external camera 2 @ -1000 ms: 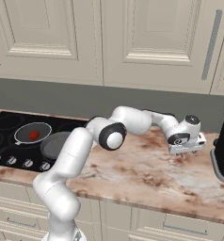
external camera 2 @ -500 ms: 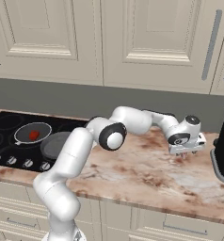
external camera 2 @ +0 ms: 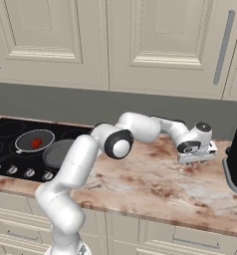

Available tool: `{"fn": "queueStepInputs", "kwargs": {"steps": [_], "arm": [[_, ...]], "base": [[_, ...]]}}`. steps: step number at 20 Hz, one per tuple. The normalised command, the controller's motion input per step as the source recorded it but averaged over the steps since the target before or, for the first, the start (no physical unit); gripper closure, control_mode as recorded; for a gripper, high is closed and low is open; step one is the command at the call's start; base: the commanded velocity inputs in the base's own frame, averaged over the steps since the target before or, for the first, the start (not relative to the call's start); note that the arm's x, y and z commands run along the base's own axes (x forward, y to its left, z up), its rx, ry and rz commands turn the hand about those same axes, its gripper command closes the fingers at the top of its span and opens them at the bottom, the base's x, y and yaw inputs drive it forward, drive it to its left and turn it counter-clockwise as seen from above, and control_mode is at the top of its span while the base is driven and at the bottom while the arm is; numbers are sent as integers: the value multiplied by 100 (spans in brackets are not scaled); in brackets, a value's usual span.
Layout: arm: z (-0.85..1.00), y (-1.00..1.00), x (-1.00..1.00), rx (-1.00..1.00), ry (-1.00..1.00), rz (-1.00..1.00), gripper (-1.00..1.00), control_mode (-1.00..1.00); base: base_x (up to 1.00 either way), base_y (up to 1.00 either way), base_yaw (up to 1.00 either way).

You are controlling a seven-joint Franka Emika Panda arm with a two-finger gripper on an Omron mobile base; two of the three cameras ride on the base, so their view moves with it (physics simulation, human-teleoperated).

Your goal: Place both pans onto different burners. Then place the bell pepper and the steak on different pans.

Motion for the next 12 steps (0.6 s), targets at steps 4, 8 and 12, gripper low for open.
{"fn": "queueStepInputs", "kwargs": {"steps": [4,8,12], "arm": [[-18,7,0,0,0,0,100,-100],[-2,3,0,0,0,0,100,-100],[0,0,0,0,0,0,100,-100]], "base": [[0,0,0],[0,0,0],[0,0,0]]}}
